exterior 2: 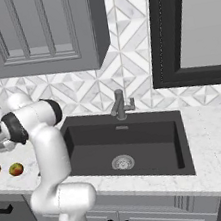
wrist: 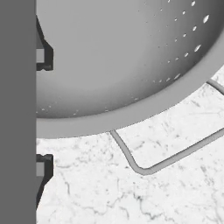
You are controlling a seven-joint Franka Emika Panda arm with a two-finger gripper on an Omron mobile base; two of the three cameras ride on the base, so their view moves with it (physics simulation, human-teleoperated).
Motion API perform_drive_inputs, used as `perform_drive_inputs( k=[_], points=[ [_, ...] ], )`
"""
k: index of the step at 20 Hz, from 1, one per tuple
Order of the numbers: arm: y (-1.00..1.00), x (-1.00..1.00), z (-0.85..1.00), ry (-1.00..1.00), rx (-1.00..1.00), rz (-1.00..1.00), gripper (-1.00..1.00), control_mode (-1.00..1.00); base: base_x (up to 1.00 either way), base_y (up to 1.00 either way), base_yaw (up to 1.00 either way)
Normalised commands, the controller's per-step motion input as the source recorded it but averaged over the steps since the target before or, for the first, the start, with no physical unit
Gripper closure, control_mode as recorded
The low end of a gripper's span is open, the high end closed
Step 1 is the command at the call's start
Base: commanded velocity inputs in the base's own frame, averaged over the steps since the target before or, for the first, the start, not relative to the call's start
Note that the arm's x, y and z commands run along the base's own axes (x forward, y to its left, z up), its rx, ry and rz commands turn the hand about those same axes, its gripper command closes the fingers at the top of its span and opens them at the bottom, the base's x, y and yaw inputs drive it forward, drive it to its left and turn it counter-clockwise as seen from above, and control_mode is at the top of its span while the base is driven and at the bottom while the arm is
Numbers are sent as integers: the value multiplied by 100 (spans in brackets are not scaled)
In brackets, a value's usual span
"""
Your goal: Put the colander in the sink, put the tangerine, apple in the colander, and turn on the sink faucet and pour water over the colander.
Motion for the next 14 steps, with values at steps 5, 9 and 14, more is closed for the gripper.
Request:
perform_drive_inputs(
  k=[5,9,14],
  points=[
    [1,0,-17,-2,1,-7,100,-100,0,0,0],
    [-60,-8,-2,-18,17,-23,100,-100,0,0,0],
    [-95,-24,2,-30,32,-32,100,-100,0,0,0]
  ],
)
